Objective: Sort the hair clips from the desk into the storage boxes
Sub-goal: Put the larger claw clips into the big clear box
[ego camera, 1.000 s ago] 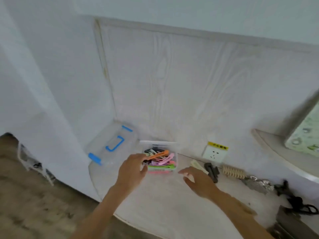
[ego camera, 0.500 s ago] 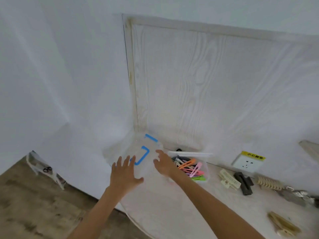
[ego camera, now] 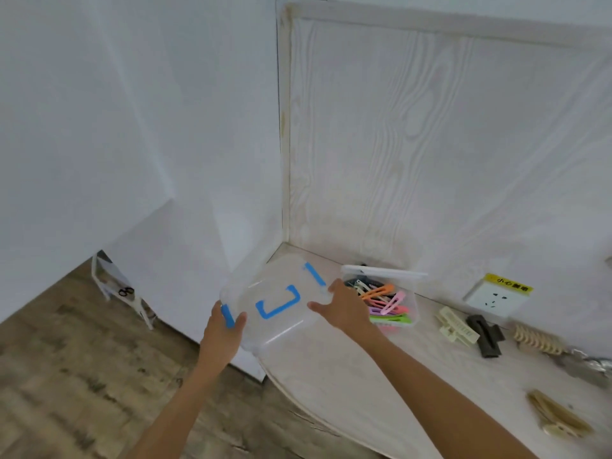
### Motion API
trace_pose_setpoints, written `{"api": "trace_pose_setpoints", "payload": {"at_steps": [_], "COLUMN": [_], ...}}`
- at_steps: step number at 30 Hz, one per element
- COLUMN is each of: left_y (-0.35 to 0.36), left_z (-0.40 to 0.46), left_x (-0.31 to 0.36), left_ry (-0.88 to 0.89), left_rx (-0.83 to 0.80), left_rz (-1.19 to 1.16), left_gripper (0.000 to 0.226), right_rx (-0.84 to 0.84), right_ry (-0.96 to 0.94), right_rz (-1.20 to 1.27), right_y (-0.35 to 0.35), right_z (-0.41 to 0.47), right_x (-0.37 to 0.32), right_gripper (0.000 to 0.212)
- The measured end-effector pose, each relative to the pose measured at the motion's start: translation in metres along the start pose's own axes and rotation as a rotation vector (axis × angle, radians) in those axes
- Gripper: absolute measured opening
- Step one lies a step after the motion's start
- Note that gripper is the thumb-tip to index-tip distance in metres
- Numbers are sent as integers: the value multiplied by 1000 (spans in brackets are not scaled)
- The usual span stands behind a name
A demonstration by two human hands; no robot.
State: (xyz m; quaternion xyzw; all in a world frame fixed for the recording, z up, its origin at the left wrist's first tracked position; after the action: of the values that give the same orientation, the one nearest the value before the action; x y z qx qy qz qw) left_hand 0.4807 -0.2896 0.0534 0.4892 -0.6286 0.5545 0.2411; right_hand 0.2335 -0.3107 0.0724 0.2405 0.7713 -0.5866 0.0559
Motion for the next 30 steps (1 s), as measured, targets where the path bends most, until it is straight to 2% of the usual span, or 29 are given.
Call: {"api": "trace_pose_setpoints", "payload": {"at_steps": [3,5,7,9,11,13,16,19,24,27,30], "left_y": [-6,-12,-12,-7,12,41,95,159,247,276,283], "left_z": [-6,-13,-28,-45,-69,-88,-103,-116,-146,-158,-157], "left_x": [-9,-15,-13,-2,16,34,54,65,81,86,84], "left_ry": [-112,-200,-263,-257,-216,-182,-129,-105,-29,-17,-21], "left_rx": [-4,-43,-142,-277,-413,-468,-486,-551,-635,-591,-493], "left_rz": [-153,-288,-364,-343,-241,-178,-175,-194,-242,-289,-319], "left_gripper": [52,51,50,46,42,40,41,44,48,36,24], "right_rx": [-50,-61,-95,-196,-303,-313,-215,-96,214,399,459], "right_ry": [11,-8,-11,28,92,149,263,374,538,615,643], "right_rz": [64,134,140,122,265,410,586,799,906,946,975], "right_y": [0,-4,-8,-9,-10,-18,-34,-46,-57,-60,-58], "right_z": [-17,-28,-41,-54,-70,-86,-103,-125,-164,-177,-178], "right_x": [13,23,42,64,91,126,186,249,329,360,365], "right_gripper": [60,44,54,58,54,45,36,41,41,39,33]}}
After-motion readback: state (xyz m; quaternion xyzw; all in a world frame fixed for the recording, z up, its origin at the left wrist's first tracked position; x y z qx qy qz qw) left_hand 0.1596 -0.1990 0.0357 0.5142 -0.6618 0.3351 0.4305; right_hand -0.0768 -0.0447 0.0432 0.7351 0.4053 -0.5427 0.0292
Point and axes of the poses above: each hand's wrist, its own z-axis towards the middle knuckle, its own y-axis out of the palm, x = y × z, the point moved 7 cm from there along z, towards the middle knuckle, and after that the axes turned 5 degrees about -z, right-handed, at the moved point
